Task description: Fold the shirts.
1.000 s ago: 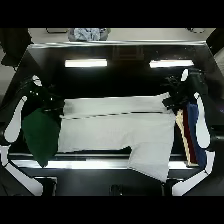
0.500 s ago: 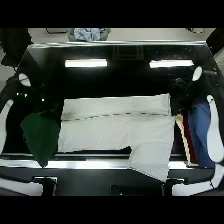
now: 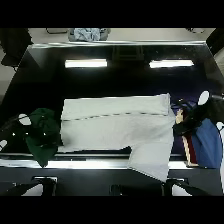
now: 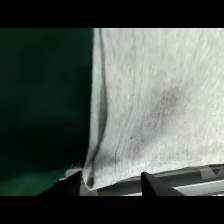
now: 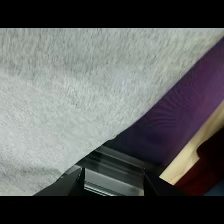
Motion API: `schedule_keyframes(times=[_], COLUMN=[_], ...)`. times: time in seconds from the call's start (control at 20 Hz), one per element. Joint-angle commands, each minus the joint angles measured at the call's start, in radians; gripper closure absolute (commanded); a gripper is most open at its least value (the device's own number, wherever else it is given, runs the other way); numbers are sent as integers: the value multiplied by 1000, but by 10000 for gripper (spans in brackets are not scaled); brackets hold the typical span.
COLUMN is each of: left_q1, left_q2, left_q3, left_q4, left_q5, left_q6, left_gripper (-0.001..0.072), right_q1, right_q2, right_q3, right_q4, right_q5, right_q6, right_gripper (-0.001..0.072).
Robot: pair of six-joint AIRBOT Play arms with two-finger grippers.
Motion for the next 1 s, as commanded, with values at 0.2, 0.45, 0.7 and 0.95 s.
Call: schedule_keyframes(times=[0.2, 0.45, 0.7, 0.95], left_q1=[0, 0, 0, 0], left_q2=[14, 13, 13, 16], left_q3=[-58, -94, -116, -112], left_q4=[-20, -29, -31, -31], left_q5=[85, 109, 124, 132], left_q6=[11, 19, 19, 23], left_gripper=[274, 277, 601, 673], right_q1=[-1, -1, -2, -65], right_q2=[37, 37, 45, 84], right_q3=[-40, -40, -41, -166], right_q4=[0, -2, -52, -30], right_q5=[2, 38, 48, 39], right_q6=[-4, -4, -4, -16], right_gripper=[274, 274, 274, 276])
